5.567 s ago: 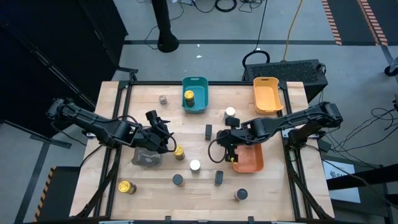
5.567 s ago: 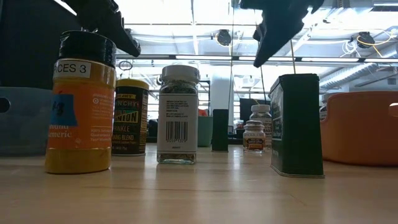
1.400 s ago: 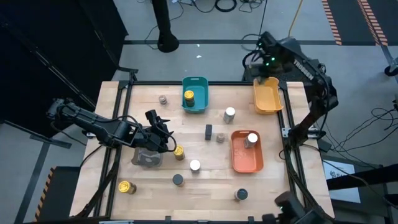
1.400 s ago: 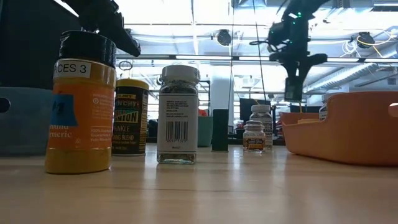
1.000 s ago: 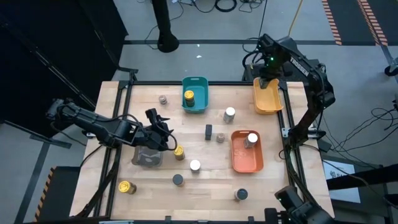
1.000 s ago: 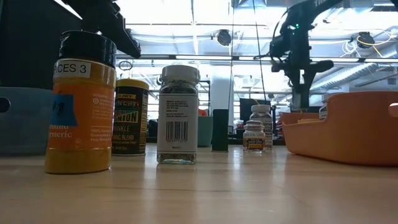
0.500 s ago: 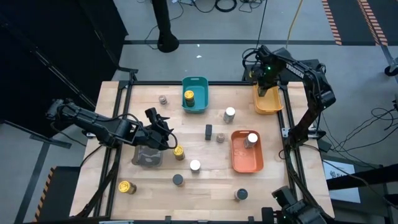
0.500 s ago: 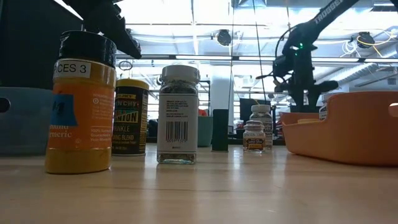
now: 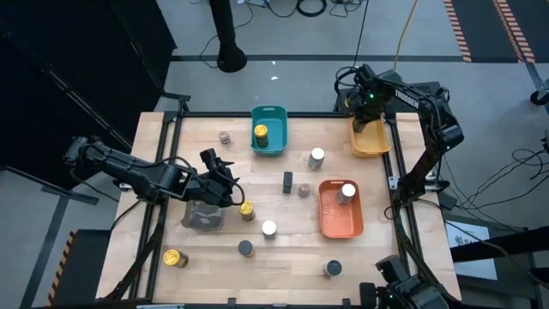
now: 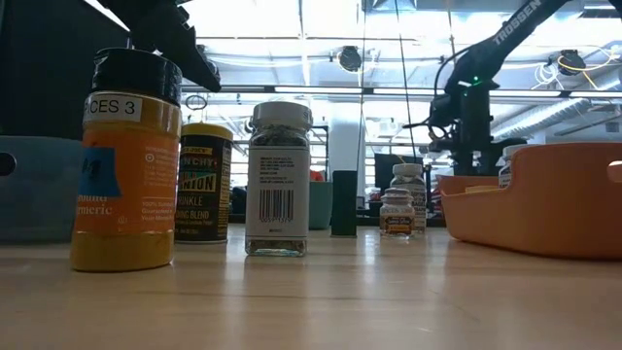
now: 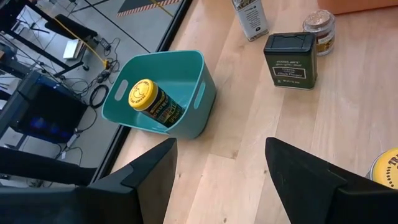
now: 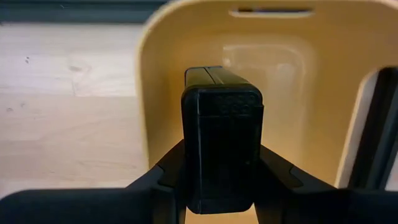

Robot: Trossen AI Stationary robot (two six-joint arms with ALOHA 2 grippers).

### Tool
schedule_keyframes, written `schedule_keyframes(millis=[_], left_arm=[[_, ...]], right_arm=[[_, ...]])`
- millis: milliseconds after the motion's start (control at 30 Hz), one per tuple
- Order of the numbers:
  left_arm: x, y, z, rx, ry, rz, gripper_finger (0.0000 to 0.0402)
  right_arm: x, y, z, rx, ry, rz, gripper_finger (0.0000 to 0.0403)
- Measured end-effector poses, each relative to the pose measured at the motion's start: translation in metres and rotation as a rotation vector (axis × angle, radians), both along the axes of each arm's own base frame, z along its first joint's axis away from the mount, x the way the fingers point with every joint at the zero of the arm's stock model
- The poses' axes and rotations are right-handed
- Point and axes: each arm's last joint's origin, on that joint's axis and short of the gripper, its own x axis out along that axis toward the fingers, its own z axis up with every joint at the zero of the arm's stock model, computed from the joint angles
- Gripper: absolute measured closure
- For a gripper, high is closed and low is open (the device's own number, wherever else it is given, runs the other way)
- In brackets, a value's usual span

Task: Sort spices by type
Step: Put the bottom black seasoning can into the yellow bin

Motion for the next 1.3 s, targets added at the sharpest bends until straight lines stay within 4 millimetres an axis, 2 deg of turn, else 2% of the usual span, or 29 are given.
schedule_keyframes(millis=[67,233,333,733,1300], left_arm=[[0.0,0.0,0.0,0.0,0.0,0.0,0.015],[0.0,0.0,0.0,0.0,0.0,-0.001,0.015],[0.0,-0.0001,0.0,-0.002,0.001,-0.002,0.015],[0.0,-0.0001,-0.0001,-0.004,0.001,-0.003,0.015],[0.0,-0.0001,-0.0001,-0.003,0.001,-0.003,0.015]], right_arm=[[0.0012,-0.0005,0.0002,-0.01,-0.005,0.003,0.0294],[0.0024,0.0003,0.0002,-0.008,-0.003,0.009,0.025],[0.0025,0.0003,0.0002,-0.009,-0.002,0.016,0.0242],[0.0018,0.0013,0.0001,0.0,0.008,0.032,0.0255],[0.0057,0.003,0.0003,-0.011,0.023,0.225,0.0268]])
